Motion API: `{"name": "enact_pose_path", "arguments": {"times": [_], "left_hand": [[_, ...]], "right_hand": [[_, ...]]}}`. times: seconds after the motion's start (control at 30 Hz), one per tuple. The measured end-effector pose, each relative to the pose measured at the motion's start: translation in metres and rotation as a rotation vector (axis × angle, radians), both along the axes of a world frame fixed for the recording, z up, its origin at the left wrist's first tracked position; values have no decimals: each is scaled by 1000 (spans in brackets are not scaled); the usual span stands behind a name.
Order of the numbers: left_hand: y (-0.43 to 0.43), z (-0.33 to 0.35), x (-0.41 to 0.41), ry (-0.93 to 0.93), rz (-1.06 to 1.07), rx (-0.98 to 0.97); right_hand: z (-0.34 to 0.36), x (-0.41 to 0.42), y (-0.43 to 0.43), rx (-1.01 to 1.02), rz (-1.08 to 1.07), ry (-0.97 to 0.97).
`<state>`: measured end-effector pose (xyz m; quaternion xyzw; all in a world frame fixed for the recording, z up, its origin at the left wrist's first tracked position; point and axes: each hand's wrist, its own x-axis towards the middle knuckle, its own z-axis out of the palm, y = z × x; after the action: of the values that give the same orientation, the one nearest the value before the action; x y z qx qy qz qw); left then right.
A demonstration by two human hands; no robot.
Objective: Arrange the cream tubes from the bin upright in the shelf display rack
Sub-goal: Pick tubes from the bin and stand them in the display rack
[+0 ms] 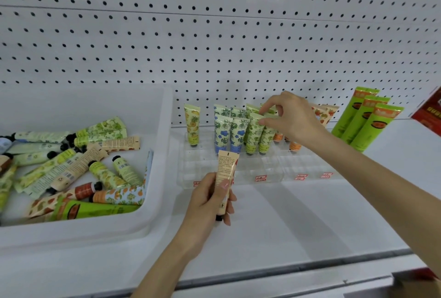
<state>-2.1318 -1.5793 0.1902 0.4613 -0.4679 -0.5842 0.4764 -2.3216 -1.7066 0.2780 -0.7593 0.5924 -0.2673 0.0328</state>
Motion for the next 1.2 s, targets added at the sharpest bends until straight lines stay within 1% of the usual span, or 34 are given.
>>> {"name": "enact_pose_path", "arguments": {"times": [0.1, 0.17, 0.23, 0.3, 0.4, 0.47, 0.57, 0.7, 0.73, 0.8, 0.87, 0.93, 1.07, 1.2], "left_hand": [[1, 0, 0, -15, -5, -14], [1, -1, -1, -37, -9, -40], [2, -2, -1, -54, -9, -68], [2, -3, -3, -80, -11, -104], [3, -2, -14, -119, -64, -173], [3, 0, -27, -125, -113, -219], [1, 3, -50, -166, -150, -275], [-5, 6, -76, -164, -168, -281], [-6, 7, -82, -148, -178, -262], [-8, 11, -94, -56, -201, -151], [-11, 14, -106, 60, -227, -22], [-16, 14, -119, 84, -219, 7], [-24, 16, -147, 41, -132, -38], [-31, 16, -171, 23, 16, -122]], "right_hand": [[6, -4, 12, 6, 25, -113], [6, -6, 28, 72, 58, -226], [-2, -8, 47, 190, 119, -354], [-14, -11, 68, 370, 176, -462], [-28, -14, 92, 622, 209, -519], [-32, -17, 101, 694, 224, -603], [-30, -24, 108, 671, 192, -765], [-24, -49, 109, 598, 123, -938], [-22, -56, 108, 589, 109, -969], [-20, -73, 105, 593, 86, -1006], [-19, -89, 102, 603, 78, -1018], [-19, -104, 97, 603, 89, -1010], [-19, -124, 86, 566, 76, -938], [-19, -139, 76, 621, 35, -935]]}}
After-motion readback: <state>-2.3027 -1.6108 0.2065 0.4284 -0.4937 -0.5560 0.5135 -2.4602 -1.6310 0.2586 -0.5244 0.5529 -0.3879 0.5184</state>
